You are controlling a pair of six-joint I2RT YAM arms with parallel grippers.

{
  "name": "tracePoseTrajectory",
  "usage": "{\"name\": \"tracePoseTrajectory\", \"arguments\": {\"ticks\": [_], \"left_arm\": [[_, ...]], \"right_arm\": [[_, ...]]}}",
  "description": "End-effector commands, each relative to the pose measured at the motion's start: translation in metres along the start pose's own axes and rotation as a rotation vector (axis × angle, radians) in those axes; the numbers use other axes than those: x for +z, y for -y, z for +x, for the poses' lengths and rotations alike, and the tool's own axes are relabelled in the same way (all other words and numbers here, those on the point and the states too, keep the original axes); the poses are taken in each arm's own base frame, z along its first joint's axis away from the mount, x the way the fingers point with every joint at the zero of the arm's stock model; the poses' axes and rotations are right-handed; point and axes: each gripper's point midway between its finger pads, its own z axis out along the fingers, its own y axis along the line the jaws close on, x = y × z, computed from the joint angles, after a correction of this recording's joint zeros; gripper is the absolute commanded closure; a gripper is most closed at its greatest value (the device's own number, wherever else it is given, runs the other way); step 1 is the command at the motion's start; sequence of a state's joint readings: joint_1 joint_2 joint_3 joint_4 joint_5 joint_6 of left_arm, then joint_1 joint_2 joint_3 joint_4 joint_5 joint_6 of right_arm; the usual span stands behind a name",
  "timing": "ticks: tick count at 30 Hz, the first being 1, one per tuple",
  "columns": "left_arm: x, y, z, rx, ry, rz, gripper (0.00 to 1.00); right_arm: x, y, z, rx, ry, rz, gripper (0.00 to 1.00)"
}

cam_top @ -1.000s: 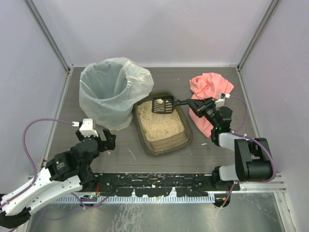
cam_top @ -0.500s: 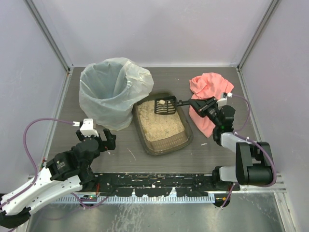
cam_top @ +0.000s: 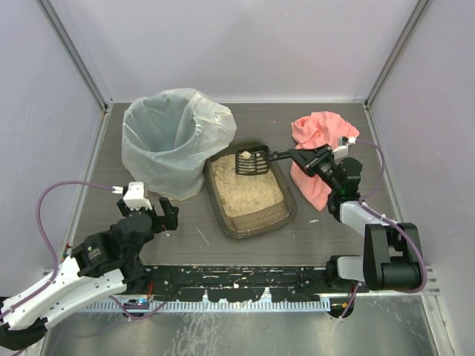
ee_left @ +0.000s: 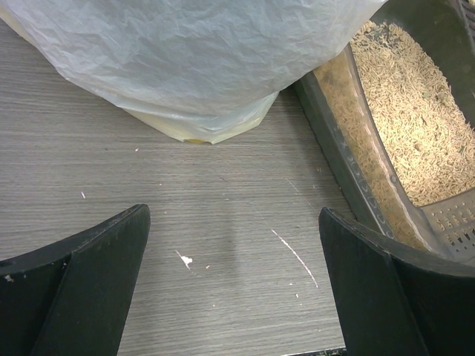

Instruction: Clean the litter box

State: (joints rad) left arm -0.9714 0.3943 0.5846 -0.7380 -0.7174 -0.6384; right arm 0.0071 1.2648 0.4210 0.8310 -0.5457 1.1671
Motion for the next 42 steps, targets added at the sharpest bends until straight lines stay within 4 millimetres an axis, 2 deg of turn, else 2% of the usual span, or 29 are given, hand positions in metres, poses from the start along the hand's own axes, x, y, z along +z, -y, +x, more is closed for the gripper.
{"name": "tracePoseTrajectory", "arguments": {"ticks": [1, 2, 3, 4, 5, 6, 9, 13, 18, 24, 28, 32, 33, 36, 42], "left_arm": [[-0.001, 0.007, -0.015, -0.026, 0.042, 0.017, 0.02], [-0.002, 0.007, -0.016, -0.023, 0.038, 0.019, 0.02], [-0.003, 0.006, -0.016, -0.021, 0.033, 0.014, 0.02], [-0.004, 0.005, -0.016, -0.024, 0.031, 0.01, 0.02], [-0.004, 0.005, -0.016, -0.028, 0.032, 0.008, 0.02], [-0.003, 0.005, -0.015, -0.029, 0.036, 0.01, 0.02], [-0.003, 0.006, -0.016, -0.031, 0.045, 0.019, 0.02], [-0.004, 0.005, -0.017, -0.036, 0.044, 0.017, 0.02], [-0.003, 0.006, -0.016, -0.028, 0.043, 0.017, 0.02], [-0.001, 0.007, -0.014, -0.025, 0.04, 0.016, 0.02], [-0.001, 0.006, -0.015, -0.026, 0.041, 0.015, 0.02], [-0.004, 0.003, -0.018, -0.036, 0.057, 0.013, 0.02], [-0.005, 0.002, -0.018, -0.04, 0.061, 0.014, 0.02], [-0.006, 0.002, -0.019, -0.048, 0.067, 0.02, 0.02], [-0.005, 0.002, -0.016, -0.052, 0.058, 0.022, 0.02]], "right_arm": [[-0.004, -0.02, -0.022, 0.024, 0.085, -0.065, 0.99], [-0.01, -0.011, -0.027, 0.037, 0.137, -0.038, 0.99], [-0.008, -0.012, -0.019, -0.001, 0.09, -0.041, 0.99], [0.002, -0.027, -0.01, -0.066, 0.001, -0.077, 0.99], [0.006, -0.033, 0.001, -0.084, -0.064, -0.108, 0.99], [0.003, -0.033, 0.003, -0.058, -0.057, -0.124, 0.99], [-0.011, -0.026, -0.015, 0.008, 0.063, -0.091, 0.99], [-0.011, -0.041, -0.019, -0.049, 0.056, -0.086, 0.99], [-0.015, -0.078, -0.032, -0.089, 0.082, -0.126, 0.99], [-0.009, -0.141, -0.041, -0.145, 0.092, -0.201, 0.99], [0.012, -0.189, -0.029, -0.222, 0.084, -0.244, 0.99], [0.045, -0.226, -0.01, -0.278, 0.058, -0.289, 0.99], [0.052, -0.241, -0.006, -0.298, 0.059, -0.315, 0.99], [0.076, -0.262, 0.008, -0.352, 0.049, -0.345, 0.99], [0.118, -0.289, 0.033, -0.504, 0.048, -0.401, 0.99]]}}
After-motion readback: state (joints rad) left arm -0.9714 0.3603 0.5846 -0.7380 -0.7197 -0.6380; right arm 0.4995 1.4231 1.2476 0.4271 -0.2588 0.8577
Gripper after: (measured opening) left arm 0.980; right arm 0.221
